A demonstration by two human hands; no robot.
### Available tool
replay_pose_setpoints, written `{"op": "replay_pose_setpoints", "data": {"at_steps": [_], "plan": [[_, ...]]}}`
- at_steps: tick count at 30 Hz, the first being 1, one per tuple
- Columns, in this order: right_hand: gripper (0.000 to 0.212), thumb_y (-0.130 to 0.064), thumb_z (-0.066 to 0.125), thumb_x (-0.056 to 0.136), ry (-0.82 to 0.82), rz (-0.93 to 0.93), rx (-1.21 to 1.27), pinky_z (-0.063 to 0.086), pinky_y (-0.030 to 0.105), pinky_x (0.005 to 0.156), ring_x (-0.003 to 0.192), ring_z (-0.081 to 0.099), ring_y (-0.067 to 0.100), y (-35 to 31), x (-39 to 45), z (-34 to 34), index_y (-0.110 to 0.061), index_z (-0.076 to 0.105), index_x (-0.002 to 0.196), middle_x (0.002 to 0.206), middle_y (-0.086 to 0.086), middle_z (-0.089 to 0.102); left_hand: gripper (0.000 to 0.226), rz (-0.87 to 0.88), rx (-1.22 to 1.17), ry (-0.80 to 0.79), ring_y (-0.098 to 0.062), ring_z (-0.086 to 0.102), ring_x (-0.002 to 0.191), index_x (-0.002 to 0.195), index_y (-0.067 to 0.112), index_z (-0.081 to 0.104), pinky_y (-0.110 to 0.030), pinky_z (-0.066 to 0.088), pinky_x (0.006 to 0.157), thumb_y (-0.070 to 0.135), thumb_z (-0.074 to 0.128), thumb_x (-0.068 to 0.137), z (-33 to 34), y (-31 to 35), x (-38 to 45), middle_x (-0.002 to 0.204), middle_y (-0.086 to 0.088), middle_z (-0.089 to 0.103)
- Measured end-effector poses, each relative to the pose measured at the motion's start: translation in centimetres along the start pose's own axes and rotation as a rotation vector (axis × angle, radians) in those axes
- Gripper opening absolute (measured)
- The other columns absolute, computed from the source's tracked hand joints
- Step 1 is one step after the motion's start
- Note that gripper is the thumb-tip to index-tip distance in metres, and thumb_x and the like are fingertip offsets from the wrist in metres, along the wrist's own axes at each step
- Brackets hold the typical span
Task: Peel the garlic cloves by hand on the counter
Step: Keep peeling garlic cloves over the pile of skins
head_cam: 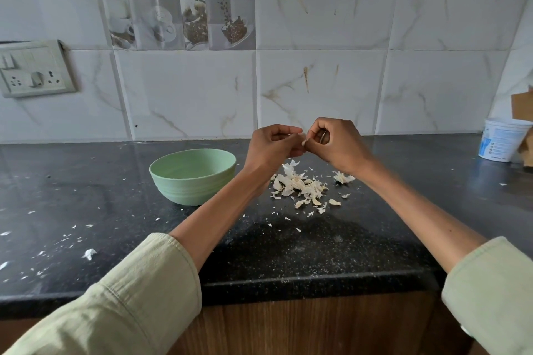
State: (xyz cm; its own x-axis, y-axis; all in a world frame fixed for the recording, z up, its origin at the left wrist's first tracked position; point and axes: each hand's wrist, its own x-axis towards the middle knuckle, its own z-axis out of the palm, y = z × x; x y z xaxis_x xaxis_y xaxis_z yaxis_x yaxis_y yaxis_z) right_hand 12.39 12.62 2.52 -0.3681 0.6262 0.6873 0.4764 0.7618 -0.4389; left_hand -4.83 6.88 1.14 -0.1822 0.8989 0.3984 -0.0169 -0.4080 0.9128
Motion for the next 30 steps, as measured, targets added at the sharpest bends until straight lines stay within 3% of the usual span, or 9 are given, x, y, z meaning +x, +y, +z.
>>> {"op": "replay_pose_setpoints", "data": {"at_steps": [6, 12, 20, 23, 25, 26, 28, 30], "plan": [[0.016, -0.028, 0.080, 0.087, -0.022, -0.050, -0.046, 0.042, 0.024, 0.059, 0.054, 0.054, 0.001, -0.6, -0.2, 0.2, -0.025, 0.066, 0.079, 0.063, -0.027, 0.062, 0.017, -0.054, -0.068, 0.019, -0.024, 0.077, 0.084, 0.101, -0.008, 0.078, -0.028, 0.064, 0.082, 0.004, 0.081, 0.090, -0.3, -0.1, 0.0, 0.094, -0.019, 0.079], [0.019, -0.039, 0.078, 0.088, 0.008, -0.065, -0.084, 0.050, 0.030, 0.062, 0.059, 0.059, 0.006, -0.4, -0.2, 0.0, -0.026, 0.066, 0.080, 0.072, -0.014, 0.068, 0.022, -0.055, -0.002, 0.023, -0.022, 0.076, 0.088, 0.108, -0.002, 0.079, -0.029, 0.062, 0.090, 0.004, 0.084, 0.087, -0.2, -0.2, 0.1, 0.095, -0.019, 0.080], [0.009, -0.029, 0.071, 0.093, 0.068, 0.010, -0.084, 0.051, 0.033, 0.068, 0.064, 0.059, 0.007, 0.2, 0.1, -0.2, -0.027, 0.066, 0.085, 0.080, -0.014, 0.068, 0.021, -0.045, 0.064, 0.010, -0.016, 0.075, 0.097, 0.115, 0.004, 0.077, -0.027, 0.058, 0.091, 0.001, 0.074, 0.094, -0.7, -0.3, 0.3, 0.099, -0.008, 0.082], [0.018, -0.021, 0.061, 0.100, 0.023, 0.075, -0.070, 0.052, 0.040, 0.068, 0.065, 0.063, 0.020, 0.3, 0.3, -0.3, -0.023, 0.069, 0.083, 0.079, -0.015, 0.069, 0.021, -0.036, 0.094, 0.003, -0.015, 0.074, 0.094, 0.116, 0.007, 0.076, -0.028, 0.058, 0.090, 0.002, 0.072, 0.096, -0.7, -0.3, 0.2, 0.099, -0.007, 0.082], [0.030, -0.014, 0.054, 0.105, -0.107, 0.117, -0.055, 0.057, 0.050, 0.070, 0.064, 0.068, 0.026, 0.6, 0.2, -0.4, -0.013, 0.071, 0.080, 0.075, -0.012, 0.073, 0.017, 0.022, 0.201, 0.016, -0.010, 0.070, 0.084, 0.111, 0.011, 0.078, -0.028, 0.059, 0.083, 0.006, 0.070, 0.098, -0.6, 0.1, 0.1, 0.098, -0.009, 0.080], [0.033, -0.015, 0.053, 0.107, -0.181, 0.124, -0.062, 0.059, 0.051, 0.070, 0.063, 0.070, 0.021, 0.9, 0.2, -0.4, -0.009, 0.070, 0.079, 0.075, -0.007, 0.074, 0.016, 0.075, 0.309, 0.028, -0.005, 0.066, 0.075, 0.107, 0.012, 0.079, -0.025, 0.058, 0.075, 0.007, 0.067, 0.099, -0.5, 0.3, 0.0, 0.095, -0.008, 0.079], [0.036, -0.029, 0.058, 0.107, -0.296, 0.094, -0.159, 0.056, 0.039, 0.062, 0.063, 0.070, 0.015, 1.7, 0.1, -0.2, -0.010, 0.069, 0.077, 0.072, 0.002, 0.074, 0.020, 0.215, 0.598, 0.056, -0.002, 0.061, 0.065, 0.098, 0.014, 0.078, -0.021, 0.052, 0.063, 0.007, 0.059, 0.099, -0.4, 0.9, -0.3, 0.092, -0.004, 0.073], [0.036, -0.047, 0.067, 0.098, -0.370, 0.025, -0.305, 0.045, 0.032, 0.059, 0.058, 0.061, 0.013, 2.4, 0.0, -0.1, -0.021, 0.066, 0.073, 0.066, -0.002, 0.069, 0.022, 0.346, 0.882, 0.078, -0.011, 0.064, 0.076, 0.086, 0.014, 0.071, -0.031, 0.053, 0.068, 0.008, 0.052, 0.096, -0.5, 1.4, -0.4, 0.094, 0.000, 0.068]]}}
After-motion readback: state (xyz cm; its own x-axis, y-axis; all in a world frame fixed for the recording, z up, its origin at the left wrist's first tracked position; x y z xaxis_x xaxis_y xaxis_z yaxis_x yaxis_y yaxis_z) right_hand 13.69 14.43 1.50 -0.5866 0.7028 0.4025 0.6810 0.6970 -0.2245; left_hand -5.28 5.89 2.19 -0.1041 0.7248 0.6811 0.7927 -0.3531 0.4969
